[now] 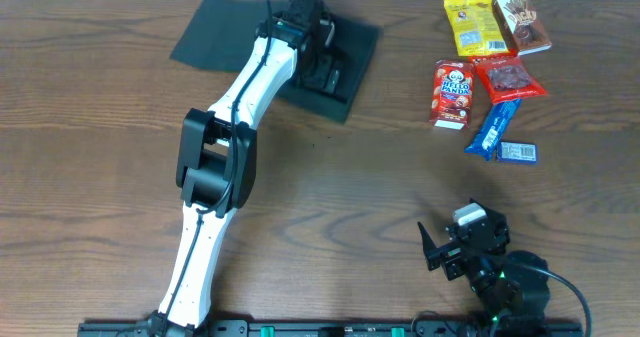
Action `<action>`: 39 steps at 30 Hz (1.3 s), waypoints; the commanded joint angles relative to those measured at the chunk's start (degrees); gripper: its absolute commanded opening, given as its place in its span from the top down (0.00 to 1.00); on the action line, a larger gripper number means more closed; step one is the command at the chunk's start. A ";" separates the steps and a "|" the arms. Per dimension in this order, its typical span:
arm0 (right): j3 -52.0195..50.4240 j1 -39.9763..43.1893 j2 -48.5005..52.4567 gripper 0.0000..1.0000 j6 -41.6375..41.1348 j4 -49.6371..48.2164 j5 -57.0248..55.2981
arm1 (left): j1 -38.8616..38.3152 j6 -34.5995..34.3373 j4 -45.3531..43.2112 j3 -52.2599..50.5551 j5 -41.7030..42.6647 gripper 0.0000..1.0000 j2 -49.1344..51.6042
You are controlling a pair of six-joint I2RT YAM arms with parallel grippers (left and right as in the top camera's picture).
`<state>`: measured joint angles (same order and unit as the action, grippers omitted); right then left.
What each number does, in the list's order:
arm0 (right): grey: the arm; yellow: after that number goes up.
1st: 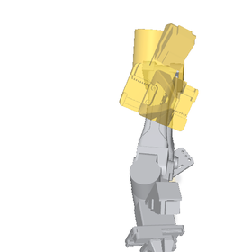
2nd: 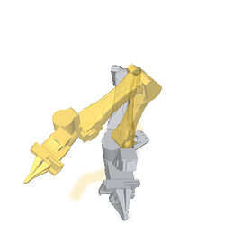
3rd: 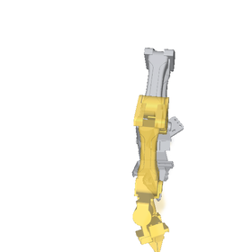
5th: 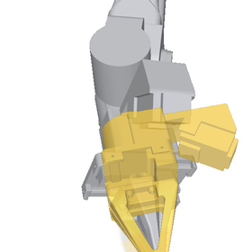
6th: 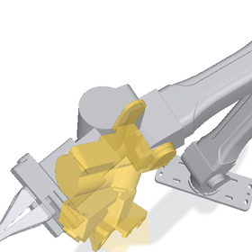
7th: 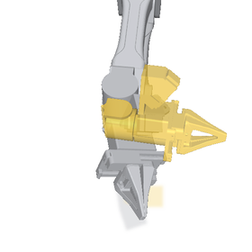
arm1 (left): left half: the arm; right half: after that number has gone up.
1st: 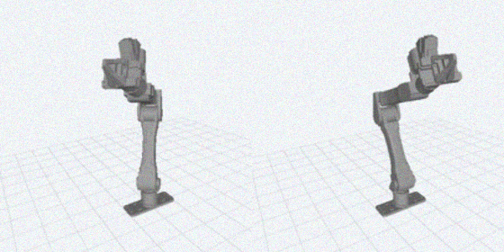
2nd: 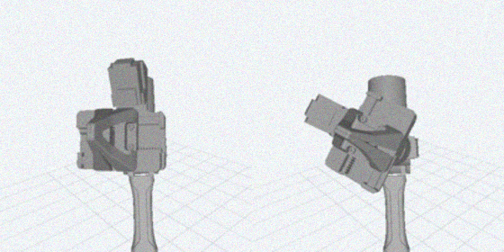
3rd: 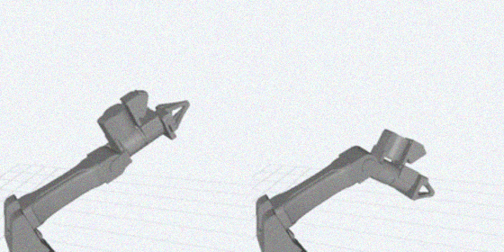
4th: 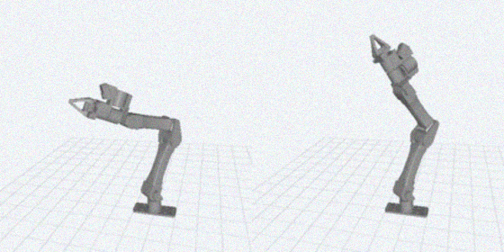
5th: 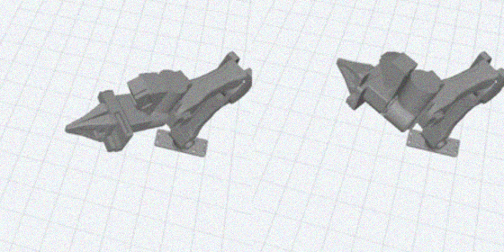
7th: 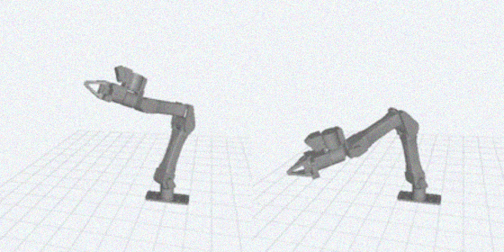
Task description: Pack container
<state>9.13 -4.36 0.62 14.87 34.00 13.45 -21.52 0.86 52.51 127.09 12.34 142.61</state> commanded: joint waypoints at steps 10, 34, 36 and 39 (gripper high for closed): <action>-0.24 -0.33 -0.33 0.01 1.03 0.00 0.07 | 0.11 -7.32 20.04 10.34 5.31 0.05 0.00; -0.24 -0.33 -0.33 0.01 1.03 0.00 0.07 | 1.27 -35.93 21.18 12.72 6.51 0.05 -0.02; -0.24 -0.33 -0.33 0.01 1.03 0.00 0.07 | 1.25 -36.04 22.43 15.52 3.69 0.05 -0.02; -0.24 -0.33 -0.33 0.01 1.03 0.00 0.07 | 1.22 -36.28 25.64 21.16 -0.46 0.05 -0.02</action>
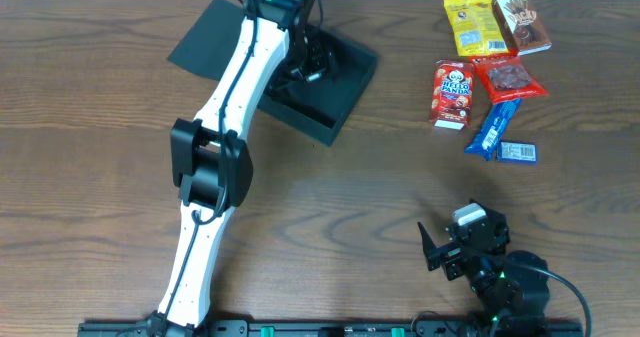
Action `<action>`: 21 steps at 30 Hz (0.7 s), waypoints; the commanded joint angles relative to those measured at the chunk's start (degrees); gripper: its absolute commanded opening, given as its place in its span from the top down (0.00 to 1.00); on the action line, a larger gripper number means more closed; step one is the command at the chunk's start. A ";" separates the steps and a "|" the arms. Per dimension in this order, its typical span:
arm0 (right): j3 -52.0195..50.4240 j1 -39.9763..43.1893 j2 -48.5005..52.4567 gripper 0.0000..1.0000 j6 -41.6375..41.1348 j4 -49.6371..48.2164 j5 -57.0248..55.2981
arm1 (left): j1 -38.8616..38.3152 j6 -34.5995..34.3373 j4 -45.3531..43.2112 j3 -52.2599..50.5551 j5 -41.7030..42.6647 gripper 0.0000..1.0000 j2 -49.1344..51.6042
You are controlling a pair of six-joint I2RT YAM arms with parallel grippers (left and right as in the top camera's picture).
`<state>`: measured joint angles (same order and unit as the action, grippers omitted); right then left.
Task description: Pack container
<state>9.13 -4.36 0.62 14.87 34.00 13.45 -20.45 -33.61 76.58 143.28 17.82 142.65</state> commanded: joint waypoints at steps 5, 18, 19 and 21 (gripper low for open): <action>-0.24 -0.33 -0.33 0.01 1.03 0.00 0.04 | 0.15 -9.31 6.56 8.94 -9.42 0.06 -0.07; -0.24 -0.33 -0.33 0.01 1.03 0.00 0.04 | -0.96 -22.75 8.66 -2.36 -7.17 0.16 -0.02; -0.24 -0.33 -0.33 0.01 1.03 0.00 0.07 | -0.96 -23.69 8.26 -3.67 -7.04 0.16 -0.02; -0.24 -0.33 -0.33 0.00 1.03 0.00 0.07 | -0.96 -24.30 7.13 -5.42 -7.04 0.16 -0.02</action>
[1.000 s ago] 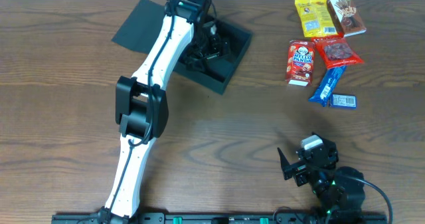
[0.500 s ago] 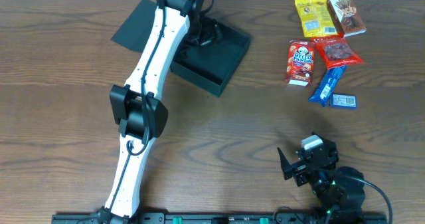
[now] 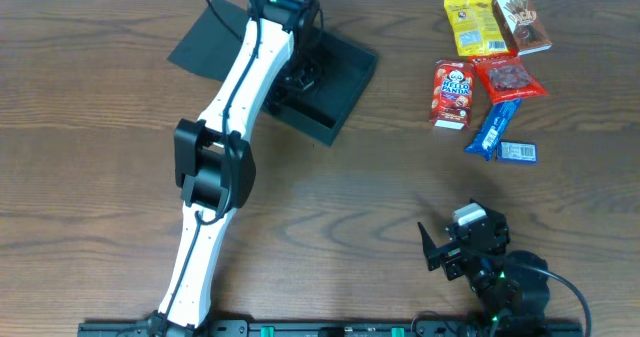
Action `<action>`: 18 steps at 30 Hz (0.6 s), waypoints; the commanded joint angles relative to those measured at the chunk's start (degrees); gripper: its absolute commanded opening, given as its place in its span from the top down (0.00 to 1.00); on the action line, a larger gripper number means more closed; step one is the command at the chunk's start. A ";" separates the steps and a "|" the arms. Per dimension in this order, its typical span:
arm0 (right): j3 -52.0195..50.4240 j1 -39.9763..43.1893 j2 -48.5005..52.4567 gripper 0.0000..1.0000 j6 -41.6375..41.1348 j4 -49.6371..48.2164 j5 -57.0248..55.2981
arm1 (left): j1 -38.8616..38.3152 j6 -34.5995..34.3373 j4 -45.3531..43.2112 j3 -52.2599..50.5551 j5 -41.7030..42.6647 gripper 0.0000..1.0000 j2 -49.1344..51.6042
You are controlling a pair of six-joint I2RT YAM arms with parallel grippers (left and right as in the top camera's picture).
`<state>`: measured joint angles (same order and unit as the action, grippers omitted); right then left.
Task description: Pack container
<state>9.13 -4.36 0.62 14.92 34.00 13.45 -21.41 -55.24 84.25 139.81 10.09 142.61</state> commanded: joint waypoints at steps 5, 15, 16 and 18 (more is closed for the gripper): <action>-0.24 -0.33 -0.33 0.01 0.98 0.00 0.07 | 0.00 -2.67 -4.37 -5.62 1.53 0.27 0.02; -0.24 -0.33 -0.33 0.01 0.98 0.00 0.04 | -0.02 1.01 -3.32 -6.64 -1.33 0.75 0.07; -0.24 -0.33 -0.33 0.01 0.98 0.02 0.07 | -0.07 1.99 -2.25 -6.64 -2.47 0.78 0.07; -0.24 -0.33 -0.33 0.01 0.98 0.00 0.07 | -0.20 4.59 0.22 -6.64 -4.74 0.84 0.07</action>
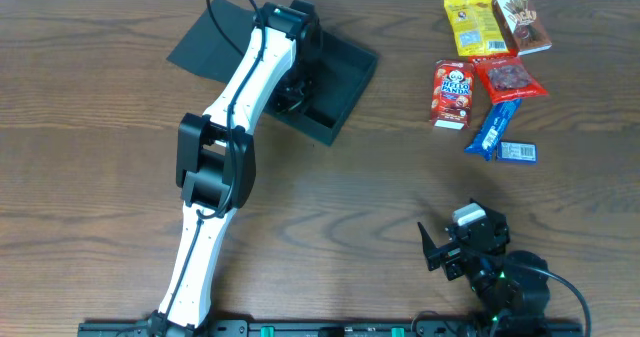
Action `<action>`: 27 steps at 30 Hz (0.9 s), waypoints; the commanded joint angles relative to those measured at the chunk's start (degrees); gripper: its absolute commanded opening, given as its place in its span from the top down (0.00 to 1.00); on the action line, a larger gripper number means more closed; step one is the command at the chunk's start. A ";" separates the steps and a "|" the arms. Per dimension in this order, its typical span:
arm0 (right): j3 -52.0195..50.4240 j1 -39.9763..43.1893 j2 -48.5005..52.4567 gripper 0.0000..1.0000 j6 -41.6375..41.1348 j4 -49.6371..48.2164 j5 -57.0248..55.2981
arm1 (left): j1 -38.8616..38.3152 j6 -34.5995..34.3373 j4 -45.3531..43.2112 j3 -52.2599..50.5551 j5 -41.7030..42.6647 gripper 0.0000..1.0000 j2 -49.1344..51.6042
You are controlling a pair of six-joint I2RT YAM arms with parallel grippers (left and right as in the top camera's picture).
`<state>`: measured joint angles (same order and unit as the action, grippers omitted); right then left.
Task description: Pack container
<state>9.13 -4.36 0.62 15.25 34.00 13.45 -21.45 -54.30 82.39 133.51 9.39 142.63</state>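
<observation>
The black open container (335,77) lies turned at an angle at the back of the table, with nothing visible inside. Its flat black lid (205,39) lies just left of it. My left gripper (288,95) is down at the container's left wall; the arm hides its fingers, so its state is unclear. Packaged snacks lie at the back right: a yellow bag (470,22), a brown box (523,22), a red Hello Panda pack (453,92), a red pouch (508,79), a blue bar (496,127) and a small blue packet (517,153). My right gripper (433,247) rests open at the front right.
The white left arm (225,137) stretches from the front edge diagonally across the table's left half to the container. The right arm's base (510,282) sits at the front right edge. Bare wood lies between the container and the snacks.
My left wrist has shifted slightly toward the front, with the gripper lower along the container's left wall. The container, lid, snacks and right arm are where they were.
First my left gripper was over the container, which lay farther back, partly on the lid's edge. By the second moment the container sat nearer the front and clear of the lid. It has stayed there since, while the gripper has stayed at its left side.
</observation>
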 commanded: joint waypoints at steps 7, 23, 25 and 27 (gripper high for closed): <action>-0.24 -0.33 -0.33 0.01 0.66 0.00 0.07 | -2.12 15.78 6.64 -0.35 -10.91 0.94 0.04; -0.24 -0.33 -0.33 0.01 0.66 0.00 0.07 | -5.14 32.13 3.02 -0.35 -23.26 0.94 0.04; -0.24 -0.33 -0.33 0.01 0.66 0.00 0.07 | -5.11 33.51 2.36 -0.35 -23.26 0.94 0.04; -0.24 -0.33 -0.33 0.01 0.66 0.00 0.07 | -5.11 34.91 1.95 -0.35 -23.26 0.94 0.04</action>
<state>9.13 -4.36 0.62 15.25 34.00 13.45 -26.83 -23.46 84.27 133.51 -10.09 142.63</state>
